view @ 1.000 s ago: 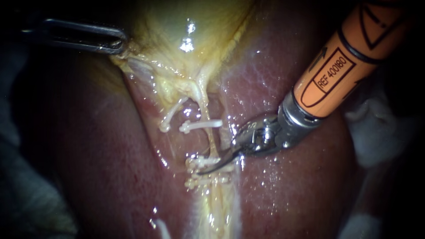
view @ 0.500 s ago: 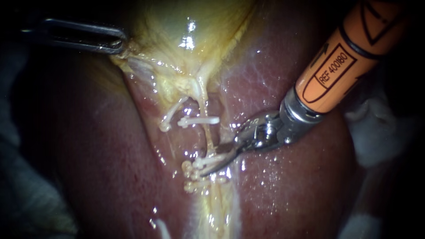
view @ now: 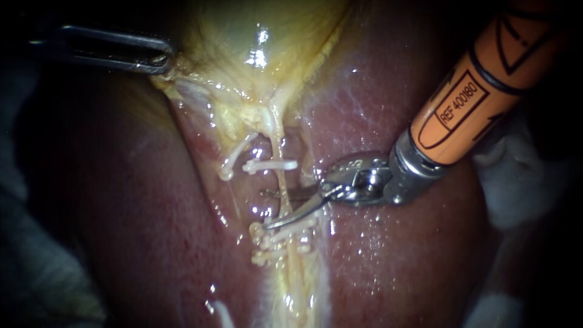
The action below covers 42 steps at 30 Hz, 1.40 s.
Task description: Go to the cutting position right tube
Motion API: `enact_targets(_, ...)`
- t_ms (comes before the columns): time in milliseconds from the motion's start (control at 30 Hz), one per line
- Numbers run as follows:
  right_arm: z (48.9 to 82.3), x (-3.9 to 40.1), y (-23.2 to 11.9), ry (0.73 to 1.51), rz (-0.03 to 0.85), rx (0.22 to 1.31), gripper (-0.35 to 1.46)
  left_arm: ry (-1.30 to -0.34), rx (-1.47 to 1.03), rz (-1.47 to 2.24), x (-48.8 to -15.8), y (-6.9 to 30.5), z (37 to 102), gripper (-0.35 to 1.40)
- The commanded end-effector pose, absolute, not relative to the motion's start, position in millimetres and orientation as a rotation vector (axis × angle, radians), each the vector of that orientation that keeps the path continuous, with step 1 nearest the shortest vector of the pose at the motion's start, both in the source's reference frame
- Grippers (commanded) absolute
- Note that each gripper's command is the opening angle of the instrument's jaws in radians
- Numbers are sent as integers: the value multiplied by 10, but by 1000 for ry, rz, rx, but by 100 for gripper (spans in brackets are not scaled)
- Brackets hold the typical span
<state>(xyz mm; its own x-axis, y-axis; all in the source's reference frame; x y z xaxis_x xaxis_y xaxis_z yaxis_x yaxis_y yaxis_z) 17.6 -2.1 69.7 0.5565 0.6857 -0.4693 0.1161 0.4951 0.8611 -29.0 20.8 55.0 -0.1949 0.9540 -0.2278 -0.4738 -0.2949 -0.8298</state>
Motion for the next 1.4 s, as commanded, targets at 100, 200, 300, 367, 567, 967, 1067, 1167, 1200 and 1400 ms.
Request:
enact_targets(100, 697, 182, -21, 968, 421, 1030, 145, -754, -927, 1706, -290, 208, 550, -35)
enact_targets(200, 697, 190, -20, 998, 431, 1040, 144, -754, -927, 1706, -290, 208, 550, -35)
enact_targets(300, 699, 199, -20, 1026, 439, 1048, 144, -754, -927, 1706, -290, 208, 550, -35)
enact_targets(367, 699, 203, -21, 1037, 442, 1051, 144, -755, -927, 1706, -290, 208, 550, -35)
enact_targets(567, 704, 210, -26, 1061, 440, 1052, 135, -755, -927, 1706, -290, 208, 549, -35)
enact_targets(967, 708, 218, -33, 1163, 390, 1034, 130, -752, -927, 1706, -289, 208, 549, -35)
enact_targets(1067, 697, 216, -33, 1199, 396, 1053, 127, -752, -927, 1706, -289, 209, 549, -35)
enact_targets(1167, 685, 216, -32, 1213, 391, 1065, 127, -752, -927, 1706, -289, 209, 549, -35)
enact_targets(1200, 681, 216, -32, 1218, 390, 1071, 127, -752, -927, 1706, -289, 209, 549, -35)
enact_targets(1400, 662, 217, -26, 1243, 386, 1094, 127, -752, -927, 1706, -289, 209, 549, -35)
